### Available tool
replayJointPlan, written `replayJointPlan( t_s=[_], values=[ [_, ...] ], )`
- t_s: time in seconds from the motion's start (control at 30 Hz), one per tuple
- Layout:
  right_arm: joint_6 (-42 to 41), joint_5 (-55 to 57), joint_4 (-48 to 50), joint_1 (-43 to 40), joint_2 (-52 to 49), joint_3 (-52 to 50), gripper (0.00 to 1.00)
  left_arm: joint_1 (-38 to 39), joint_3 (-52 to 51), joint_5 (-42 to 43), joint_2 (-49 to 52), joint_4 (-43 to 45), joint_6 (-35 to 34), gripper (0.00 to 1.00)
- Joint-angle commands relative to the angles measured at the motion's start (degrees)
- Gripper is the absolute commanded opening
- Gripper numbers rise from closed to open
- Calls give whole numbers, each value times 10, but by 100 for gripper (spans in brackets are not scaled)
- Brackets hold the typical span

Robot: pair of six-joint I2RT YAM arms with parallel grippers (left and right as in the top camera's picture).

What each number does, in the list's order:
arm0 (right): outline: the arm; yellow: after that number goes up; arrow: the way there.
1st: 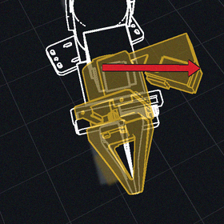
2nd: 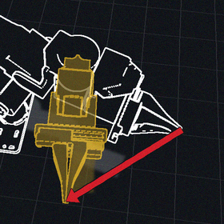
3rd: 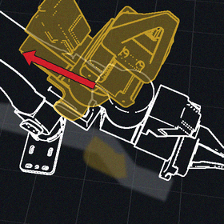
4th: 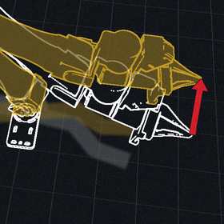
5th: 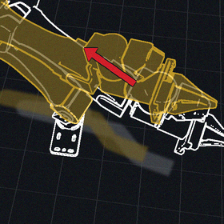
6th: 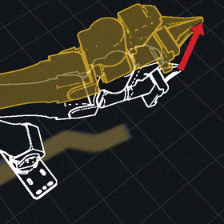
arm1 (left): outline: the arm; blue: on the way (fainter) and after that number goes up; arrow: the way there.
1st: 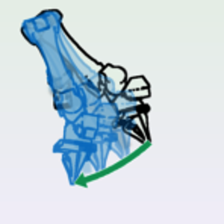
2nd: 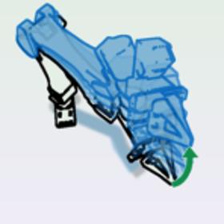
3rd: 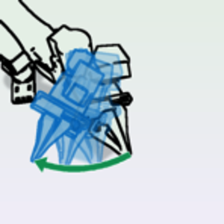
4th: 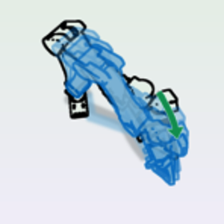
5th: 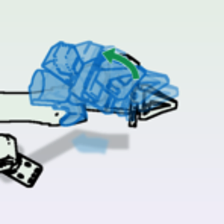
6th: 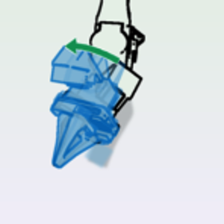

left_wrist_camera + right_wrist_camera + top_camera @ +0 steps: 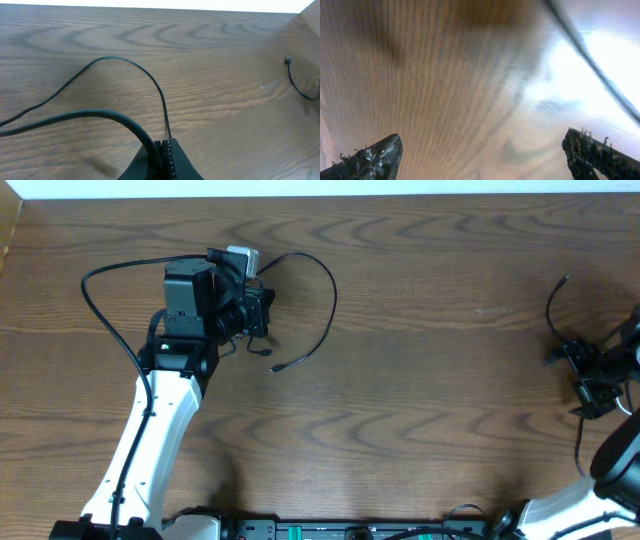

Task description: Untangle cables

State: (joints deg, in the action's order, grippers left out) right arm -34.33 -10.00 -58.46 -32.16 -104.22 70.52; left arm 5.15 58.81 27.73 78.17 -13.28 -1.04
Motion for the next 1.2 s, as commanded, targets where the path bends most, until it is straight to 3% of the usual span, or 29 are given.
replayJointPlan(
  t_s=[0.0, 0.17, 0.5, 0.6, 0.8, 1.0, 1.07, 1.1, 1.13, 1.17],
  values=[
    [-10, 88, -30, 0, 41, 14, 99, 1, -1, 1, 1, 0, 10, 8],
    [-10, 167, -54, 0, 43, 2, 99, 1, -1, 1, 1, -4, 10, 7],
    [-10, 204, -10, -1, 43, -36, 99, 1, -1, 1, 1, -8, 10, 8],
    [-6, 204, 42, -1, 43, -58, 99, 1, -1, 1, 1, -8, 10, 8],
    [80, 162, 227, 0, 43, -144, 99, 1, -1, 1, 1, -8, 11, 8],
    [76, 119, 302, 0, 43, -197, 99, 1, -1, 1, 1, -8, 10, 8],
    [76, 119, 313, 0, 43, -207, 94, 1, -1, 1, 1, -8, 10, 8],
    [76, 119, 316, 0, 43, -211, 86, 1, -1, 1, 1, -8, 10, 8],
    [76, 119, 318, 0, 43, -214, 71, 1, -1, 1, 1, -8, 10, 8],
    [74, 119, 320, 0, 43, -217, 47, 1, -1, 1, 1, -8, 10, 8]
  ],
)
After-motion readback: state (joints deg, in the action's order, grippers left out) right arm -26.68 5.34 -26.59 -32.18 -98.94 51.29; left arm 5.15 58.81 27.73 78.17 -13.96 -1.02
